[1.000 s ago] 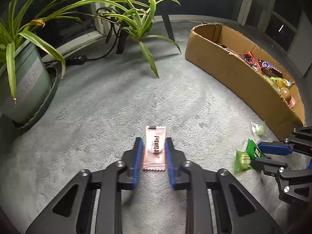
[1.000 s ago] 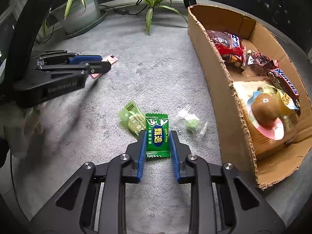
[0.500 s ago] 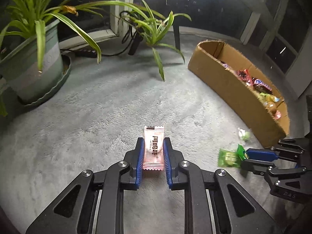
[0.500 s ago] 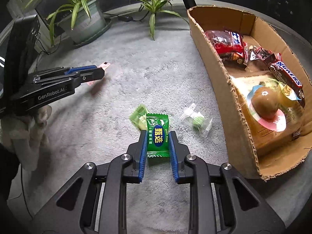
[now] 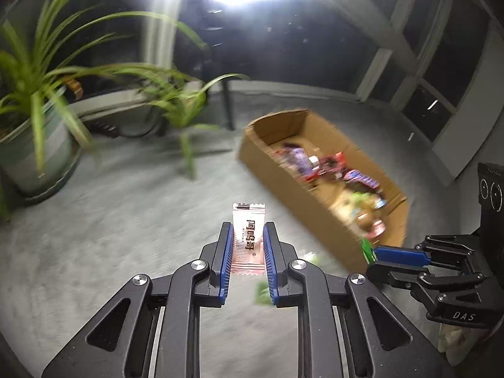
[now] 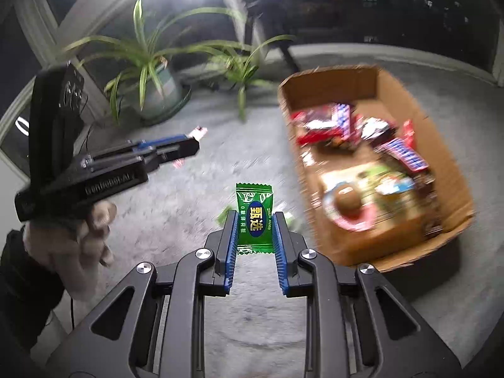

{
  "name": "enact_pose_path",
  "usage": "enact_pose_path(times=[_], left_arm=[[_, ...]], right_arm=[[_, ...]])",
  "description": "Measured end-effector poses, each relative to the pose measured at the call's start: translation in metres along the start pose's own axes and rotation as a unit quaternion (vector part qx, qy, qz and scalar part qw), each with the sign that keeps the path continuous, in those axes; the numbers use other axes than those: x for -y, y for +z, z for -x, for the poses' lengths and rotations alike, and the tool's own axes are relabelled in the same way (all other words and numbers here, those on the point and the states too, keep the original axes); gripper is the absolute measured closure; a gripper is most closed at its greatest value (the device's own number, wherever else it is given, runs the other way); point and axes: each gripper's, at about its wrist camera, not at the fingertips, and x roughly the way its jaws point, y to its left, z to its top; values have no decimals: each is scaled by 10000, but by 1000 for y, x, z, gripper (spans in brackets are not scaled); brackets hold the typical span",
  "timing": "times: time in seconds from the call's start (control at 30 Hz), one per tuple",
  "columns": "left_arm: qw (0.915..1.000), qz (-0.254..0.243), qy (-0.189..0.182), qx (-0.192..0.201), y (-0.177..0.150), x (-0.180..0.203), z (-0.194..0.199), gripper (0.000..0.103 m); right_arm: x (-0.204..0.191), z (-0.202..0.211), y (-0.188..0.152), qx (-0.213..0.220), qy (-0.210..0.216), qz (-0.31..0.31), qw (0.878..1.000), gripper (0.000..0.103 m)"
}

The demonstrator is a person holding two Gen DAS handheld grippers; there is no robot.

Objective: Organize snacks
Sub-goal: 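Carry the pink wrapper with the left tool into the box while the right tool drops the green candy there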

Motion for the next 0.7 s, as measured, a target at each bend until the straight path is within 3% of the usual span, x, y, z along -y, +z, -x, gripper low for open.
enact_pose_path(times=[0.4,0.7], left_arm=[[9994,85,-321,123,33,76,-40,86],[9996,235,-144,84,41,97,-59,84]], right_arm=[[68,22,19,131,-393,4,9991,81],[90,19,23,28,-372,189,9991,79]])
